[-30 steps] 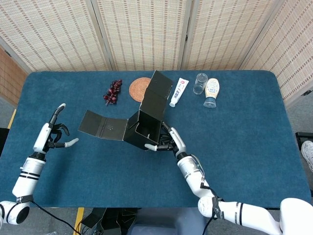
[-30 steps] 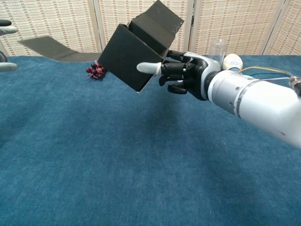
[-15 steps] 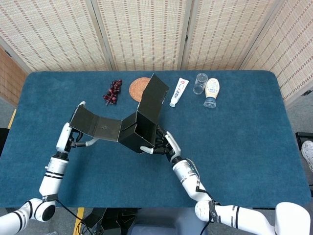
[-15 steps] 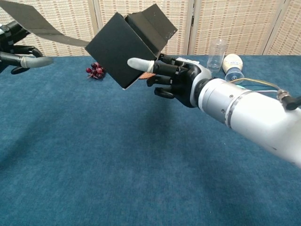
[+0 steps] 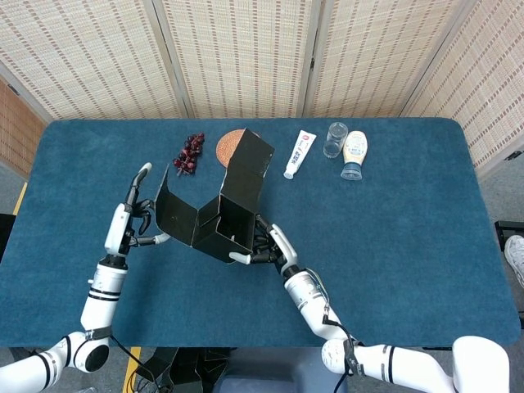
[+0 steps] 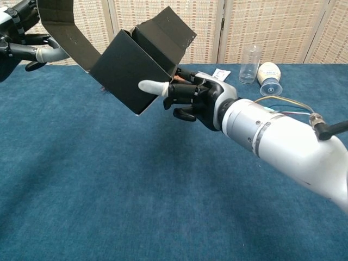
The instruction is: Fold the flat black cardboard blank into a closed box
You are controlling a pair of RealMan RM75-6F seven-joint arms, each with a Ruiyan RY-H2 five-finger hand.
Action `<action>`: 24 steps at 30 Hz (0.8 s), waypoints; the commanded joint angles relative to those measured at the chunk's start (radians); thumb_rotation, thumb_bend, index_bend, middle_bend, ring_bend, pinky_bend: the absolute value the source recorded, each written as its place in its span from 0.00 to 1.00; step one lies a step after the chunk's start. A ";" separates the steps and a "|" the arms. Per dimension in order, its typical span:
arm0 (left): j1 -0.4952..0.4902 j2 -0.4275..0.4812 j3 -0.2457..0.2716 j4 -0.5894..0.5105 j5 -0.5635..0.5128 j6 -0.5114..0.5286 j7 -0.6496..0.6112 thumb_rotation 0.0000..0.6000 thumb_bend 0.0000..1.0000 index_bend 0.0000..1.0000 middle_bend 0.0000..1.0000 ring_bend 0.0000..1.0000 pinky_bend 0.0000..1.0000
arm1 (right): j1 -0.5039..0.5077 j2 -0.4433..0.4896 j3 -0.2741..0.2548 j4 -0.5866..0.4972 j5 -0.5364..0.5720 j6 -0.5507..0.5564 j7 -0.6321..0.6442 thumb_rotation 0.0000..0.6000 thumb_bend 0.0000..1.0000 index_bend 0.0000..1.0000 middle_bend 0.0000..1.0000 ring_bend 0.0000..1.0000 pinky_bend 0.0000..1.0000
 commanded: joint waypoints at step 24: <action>-0.100 0.083 0.100 0.167 0.288 0.067 0.073 1.00 0.13 0.32 0.15 0.63 0.91 | 0.097 0.058 -0.021 -0.010 0.104 -0.075 -0.211 1.00 0.26 0.30 0.42 0.69 0.98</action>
